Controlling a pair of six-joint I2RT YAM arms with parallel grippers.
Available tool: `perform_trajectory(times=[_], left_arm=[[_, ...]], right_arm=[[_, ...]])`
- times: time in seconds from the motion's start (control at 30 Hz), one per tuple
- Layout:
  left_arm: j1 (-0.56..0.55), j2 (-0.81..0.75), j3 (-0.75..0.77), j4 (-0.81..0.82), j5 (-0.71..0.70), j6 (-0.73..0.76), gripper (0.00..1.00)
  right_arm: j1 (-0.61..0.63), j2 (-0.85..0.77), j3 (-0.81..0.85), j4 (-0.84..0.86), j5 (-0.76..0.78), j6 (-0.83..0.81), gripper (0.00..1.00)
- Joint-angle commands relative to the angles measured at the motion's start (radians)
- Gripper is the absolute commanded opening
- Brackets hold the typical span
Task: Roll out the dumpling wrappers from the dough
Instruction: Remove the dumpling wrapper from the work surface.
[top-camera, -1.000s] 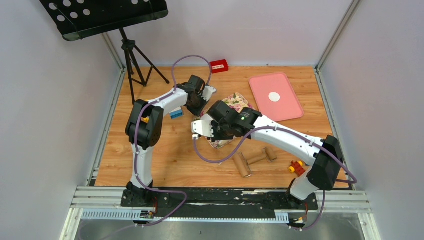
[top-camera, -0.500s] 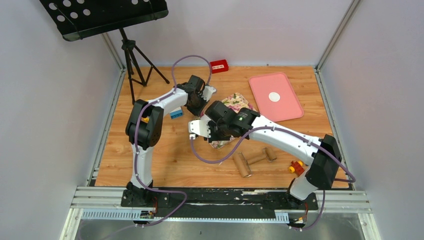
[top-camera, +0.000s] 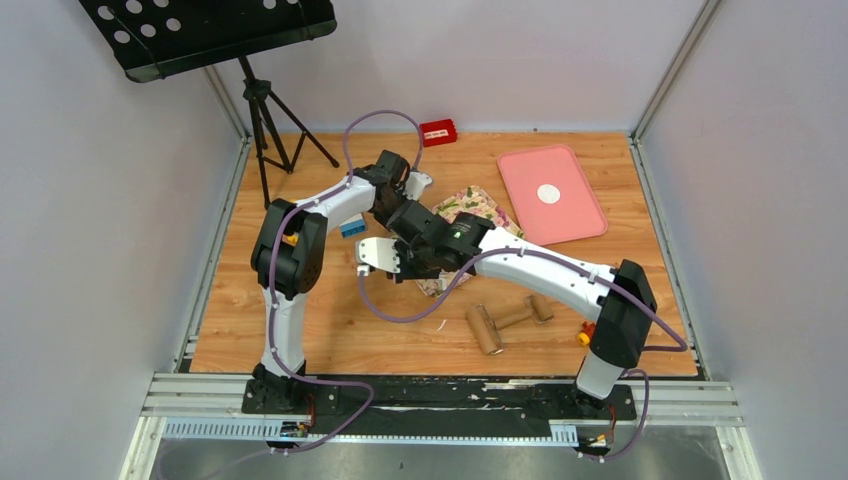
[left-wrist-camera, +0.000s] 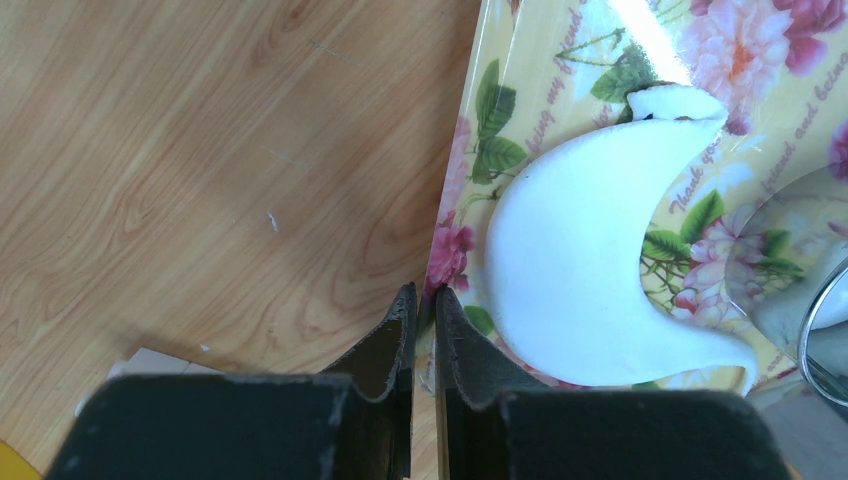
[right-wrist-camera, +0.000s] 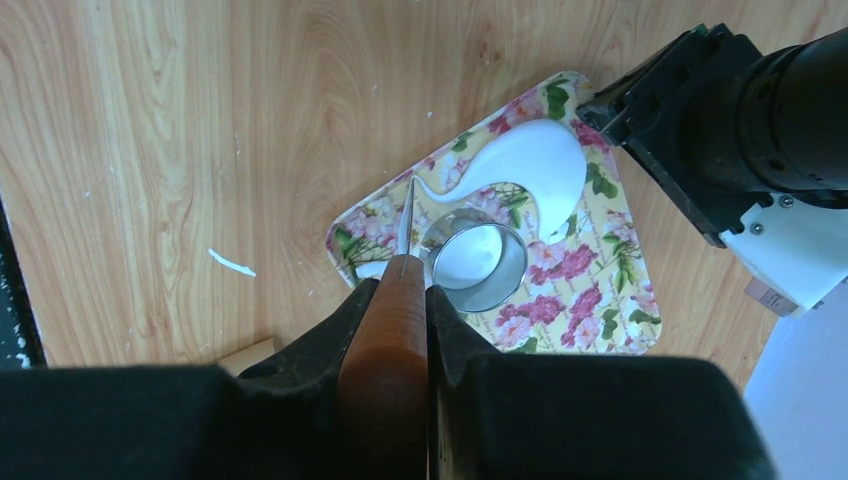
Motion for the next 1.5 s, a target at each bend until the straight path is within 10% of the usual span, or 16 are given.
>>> perform_trajectory(times=[0.0, 0.83, 1.47], left_arm=[[-0.001, -0.020, -0.015, 0.035, 0.026, -0.017, 0.13], [-0.001, -0.022, -0.016, 0.031, 0.031, -0.012, 0.13], [-0.002, -0.037, -0.012, 0.008, 0.073, 0.021, 0.14]], right_arm=[[0.011, 0.034, 0.064, 0.102, 0.007, 0.045, 0.00], [0.008, -0.052, 0.057, 0.247, 0.163, 0.083, 0.00], [0.051, -0.133, -0.065, -0.065, 0.094, -0.056, 0.00]])
